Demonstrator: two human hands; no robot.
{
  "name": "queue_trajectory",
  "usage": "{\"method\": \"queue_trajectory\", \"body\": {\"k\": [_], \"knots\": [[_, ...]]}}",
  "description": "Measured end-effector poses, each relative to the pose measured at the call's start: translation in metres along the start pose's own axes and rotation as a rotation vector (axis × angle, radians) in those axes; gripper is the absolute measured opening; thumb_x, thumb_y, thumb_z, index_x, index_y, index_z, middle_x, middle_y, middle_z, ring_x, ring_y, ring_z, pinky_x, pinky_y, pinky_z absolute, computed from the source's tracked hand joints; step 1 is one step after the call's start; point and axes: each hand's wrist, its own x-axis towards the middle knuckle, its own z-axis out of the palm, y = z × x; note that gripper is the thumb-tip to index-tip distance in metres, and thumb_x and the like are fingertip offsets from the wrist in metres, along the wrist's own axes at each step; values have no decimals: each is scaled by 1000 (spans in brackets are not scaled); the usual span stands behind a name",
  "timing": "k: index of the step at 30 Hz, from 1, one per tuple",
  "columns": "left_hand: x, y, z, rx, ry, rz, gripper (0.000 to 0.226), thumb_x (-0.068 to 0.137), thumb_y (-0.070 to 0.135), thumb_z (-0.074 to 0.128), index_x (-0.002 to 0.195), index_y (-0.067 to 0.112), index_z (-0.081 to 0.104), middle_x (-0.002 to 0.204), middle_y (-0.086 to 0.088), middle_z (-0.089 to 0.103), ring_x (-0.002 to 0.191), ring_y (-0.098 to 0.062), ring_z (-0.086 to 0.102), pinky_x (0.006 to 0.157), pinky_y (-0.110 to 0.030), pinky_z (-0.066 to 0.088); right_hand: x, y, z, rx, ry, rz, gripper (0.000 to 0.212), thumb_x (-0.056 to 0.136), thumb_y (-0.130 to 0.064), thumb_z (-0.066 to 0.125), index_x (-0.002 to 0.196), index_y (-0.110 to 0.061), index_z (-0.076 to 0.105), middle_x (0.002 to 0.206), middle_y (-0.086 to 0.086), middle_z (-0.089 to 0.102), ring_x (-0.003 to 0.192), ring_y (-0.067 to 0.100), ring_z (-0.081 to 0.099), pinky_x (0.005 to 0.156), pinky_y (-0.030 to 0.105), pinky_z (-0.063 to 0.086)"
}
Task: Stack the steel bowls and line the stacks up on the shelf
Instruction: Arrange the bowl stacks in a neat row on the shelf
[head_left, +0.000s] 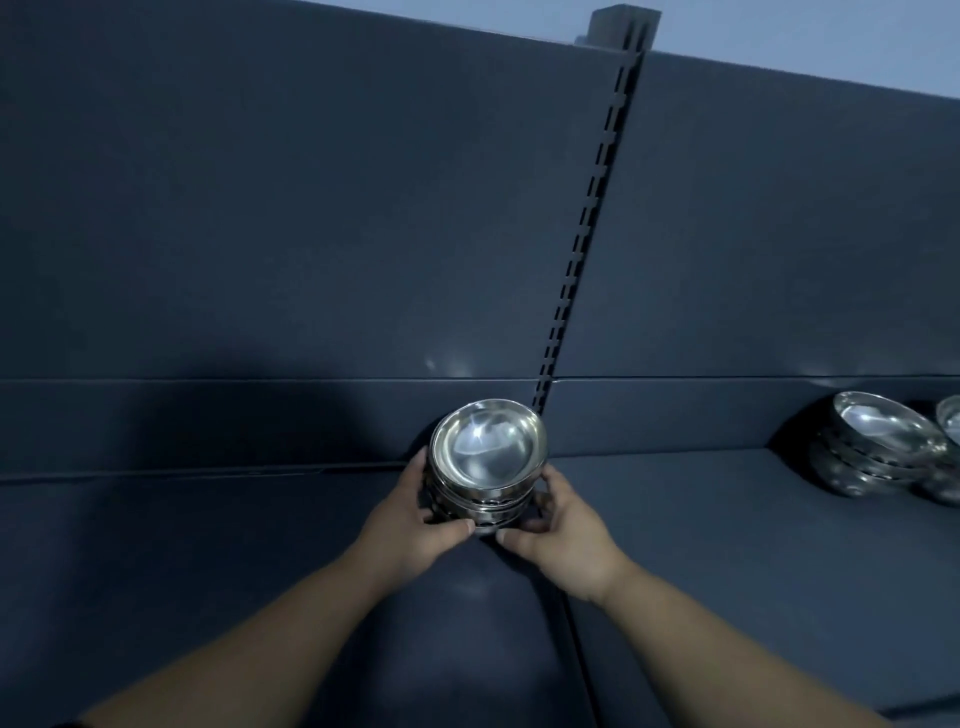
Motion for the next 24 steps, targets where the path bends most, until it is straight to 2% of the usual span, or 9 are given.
{"method": "queue_trajectory", "body": {"k": [2, 4, 9, 13, 16, 19, 22, 24], "knots": [[-3, 5, 9, 2, -13, 3, 103, 62, 23, 81, 147, 36, 24, 127, 14, 60, 104, -6, 66, 100, -30, 49, -8, 3, -10, 31, 23, -6, 98, 65, -20, 80, 146, -26, 25, 125, -9, 63, 101, 11, 70, 98, 40, 53], [-4, 13, 24, -4, -27, 7, 107, 54, 34, 79, 145, 40, 24, 127, 16, 60, 103, -5, 66, 101, -35, 49, -19, 7, -25, 56, 56, -19, 99, 63, -21, 79, 147, -23, 27, 122, -9, 64, 102, 9, 69, 98, 40, 53], [-9, 35, 86, 4, -82, 46, 101, 55, 35, 79, 142, 43, 28, 128, 15, 60, 104, -8, 67, 100, -41, 50, -57, 26, -83, 74, 125, -23, 93, 64, -23, 80, 144, -24, 31, 118, -9, 66, 101, 6, 68, 96, 36, 54], [-20, 59, 157, -21, -105, 71, 97, 56, 32, 79, 140, 42, 31, 128, 18, 59, 104, -6, 66, 98, -37, 51, -92, 49, -147, 89, 149, -33, 88, 68, -19, 81, 143, -25, 33, 118, -6, 67, 101, 5, 68, 97, 33, 53], [-32, 79, 215, -16, -85, 87, 79, 58, 30, 79, 122, 52, 37, 123, 17, 63, 107, 1, 63, 92, -22, 49, -118, 66, -202, 64, 151, -31, 98, 61, -31, 82, 145, -27, 32, 118, -5, 67, 100, 7, 69, 97, 36, 53], [-39, 92, 269, -2, -58, 94, 76, 55, 39, 80, 119, 50, 41, 120, 17, 64, 111, 2, 59, 97, -24, 47, -138, 82, -253, 27, 159, -23, 87, 72, -25, 82, 143, -29, 34, 110, -12, 66, 93, 2, 69, 92, 24, 53], [-43, 100, 314, -11, -40, 95, 67, 69, 21, 82, 114, 52, 43, 120, 19, 62, 112, 3, 57, 96, -22, 45, -152, 97, -293, 4, 154, -10, 82, 77, -26, 80, 144, -29, 33, 106, -18, 60, 90, -5, 64, 85, 15, 48], [-43, 102, 337, -11, -29, 92, 68, 74, 15, 80, 117, 50, 42, 121, 20, 59, 111, 7, 54, 92, -17, 43, -158, 105, -312, -16, 135, 5, 80, 79, -27, 79, 145, -29, 33, 112, -11, 59, 94, -5, 60, 86, 14, 45]]}}
